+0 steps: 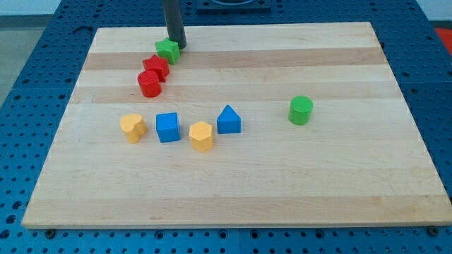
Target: Push green star slightly down
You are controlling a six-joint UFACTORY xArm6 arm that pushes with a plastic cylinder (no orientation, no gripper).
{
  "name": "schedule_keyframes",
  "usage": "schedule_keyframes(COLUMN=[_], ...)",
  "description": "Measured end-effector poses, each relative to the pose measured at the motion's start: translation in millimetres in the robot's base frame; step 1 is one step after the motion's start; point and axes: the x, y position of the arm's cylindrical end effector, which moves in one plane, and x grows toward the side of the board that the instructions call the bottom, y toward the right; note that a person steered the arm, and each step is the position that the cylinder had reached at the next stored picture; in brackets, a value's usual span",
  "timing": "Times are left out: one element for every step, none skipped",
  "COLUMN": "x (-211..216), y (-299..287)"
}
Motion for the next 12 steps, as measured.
schedule_keyframes(x=[0.0,-10.0,-31.4,-34.3,-25.6,-22.5,-20.4,-15.8,-13.4,-15.1,-27.9,-20.3], y=[0.0,0.0,-0.9,-5.1,-8.7,-9.5,-9.5,-10.4,-10.4,-10.7,-19.1,-37.5])
